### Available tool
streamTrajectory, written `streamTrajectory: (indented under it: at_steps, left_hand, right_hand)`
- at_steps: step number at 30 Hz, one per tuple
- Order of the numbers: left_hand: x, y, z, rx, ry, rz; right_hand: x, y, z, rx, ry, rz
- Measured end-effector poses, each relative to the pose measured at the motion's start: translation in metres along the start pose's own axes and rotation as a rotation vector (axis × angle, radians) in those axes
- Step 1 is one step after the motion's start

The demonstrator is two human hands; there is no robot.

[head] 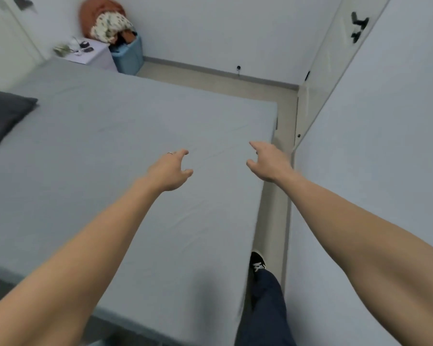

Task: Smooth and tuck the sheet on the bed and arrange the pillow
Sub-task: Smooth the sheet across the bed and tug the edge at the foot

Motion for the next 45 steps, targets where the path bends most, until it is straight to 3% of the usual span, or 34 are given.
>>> streamTrajectory:
  at_steps: [5, 12, 24, 28, 33, 41, 45]
  left_hand:
    - [-0.020, 0.090, -0.027, -0.113, -0.116, -0.174]
    - [-0.024, 0.143, -0.079, -0.146, -0.101, -0.358]
    - [0.022, 0.124, -0.121, -0.309, 0.003, -0.583]
    - [0.025, 0.128, -0.115, -0.315, -0.014, -0.570]
    - [0.020, 0.159, -0.111, -0.301, -0.024, -0.606]
    - [-0.014, 0.330, -0.116, -0.300, -0.168, -0.730]
    - [-0.051, 0.431, -0.131, -0.374, -0.234, -0.804]
  right_hand:
    - [-0.015, 0.146, -0.002, 0.077, 0.021, -0.181]
    - [0.010, 0.277, -0.021, 0.165, 0.018, -0.356]
    - [0.105, 0.320, -0.060, 0.141, -0.037, -0.684]
    - [0.097, 0.318, -0.071, 0.065, -0.068, -0.716]
    - [0.067, 0.365, -0.075, 0.121, -0.085, -0.677]
    - [0.016, 0.566, -0.092, 0.175, -0.112, -0.724]
    - [-0.007, 0.655, -0.110, 0.219, -0.141, -0.800]
Point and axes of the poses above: each hand's wrist, its own y-axis towards the middle knuckle, its own z-axis out of the palm, x = y × z, the point moved 3 cm from there along y, towards the middle knuckle
